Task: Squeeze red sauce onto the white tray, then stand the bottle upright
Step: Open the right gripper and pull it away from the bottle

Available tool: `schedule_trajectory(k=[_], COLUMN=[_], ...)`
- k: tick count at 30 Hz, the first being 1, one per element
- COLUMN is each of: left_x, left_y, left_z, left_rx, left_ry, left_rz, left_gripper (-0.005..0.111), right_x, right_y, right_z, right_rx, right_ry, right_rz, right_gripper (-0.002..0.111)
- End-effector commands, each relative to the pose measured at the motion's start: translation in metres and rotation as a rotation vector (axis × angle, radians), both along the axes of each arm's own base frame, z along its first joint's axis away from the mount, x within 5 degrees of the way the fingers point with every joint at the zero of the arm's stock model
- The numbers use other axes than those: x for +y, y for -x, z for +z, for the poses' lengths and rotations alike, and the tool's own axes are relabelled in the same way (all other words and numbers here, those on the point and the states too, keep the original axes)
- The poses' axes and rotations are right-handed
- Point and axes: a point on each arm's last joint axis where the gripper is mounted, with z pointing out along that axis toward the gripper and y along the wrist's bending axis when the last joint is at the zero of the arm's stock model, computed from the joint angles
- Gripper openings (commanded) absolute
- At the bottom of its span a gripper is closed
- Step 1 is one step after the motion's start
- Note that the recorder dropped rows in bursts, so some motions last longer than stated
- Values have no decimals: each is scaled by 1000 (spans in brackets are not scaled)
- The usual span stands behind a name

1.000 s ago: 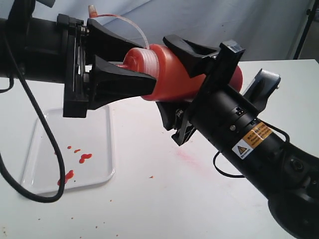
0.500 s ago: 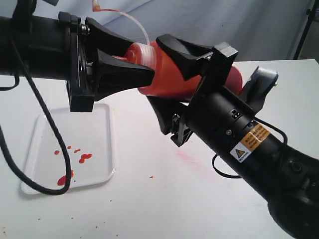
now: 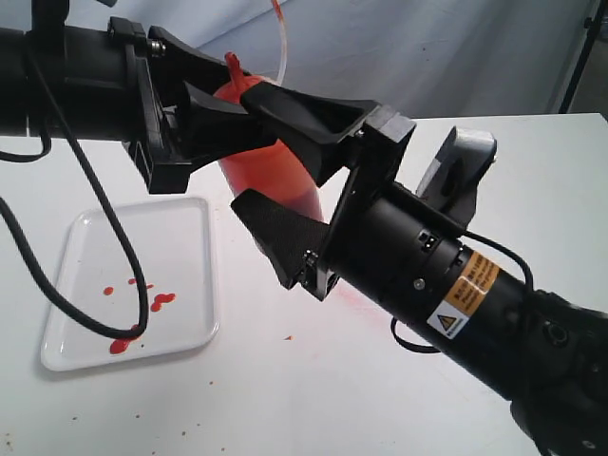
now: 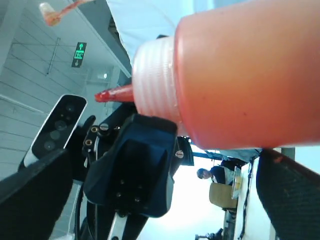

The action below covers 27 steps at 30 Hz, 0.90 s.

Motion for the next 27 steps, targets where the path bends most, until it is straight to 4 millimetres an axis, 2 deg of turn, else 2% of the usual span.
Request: schedule_trajectory(k=[1,7,13,17,22,27], left_x=[-3,-2,-2,-6,-12,-24], left_y=[3,4,3,1,-11,-20], left_z=[8,5,5,-3,-24,-37], left_rx=[5,13,16,73,140,132], left_ry=[44,5,9,38,35,79], left_rz=[-24,-27,-26,-62,-82,-114], left_gripper=[0,0,0,0,0,0], right_x=[4,-6,-39,-57,-73,-95], right_y=[7,11,26,40,43,47], right_z=[6,15,23,32,30,33], right_rx=[-123,-299,-411,-538,-661,-769], right_ry=[47,133,183,238,593,944], right_rz=[76,117,103,73,-47,-183], right_gripper=[89,84,68,56,32,11])
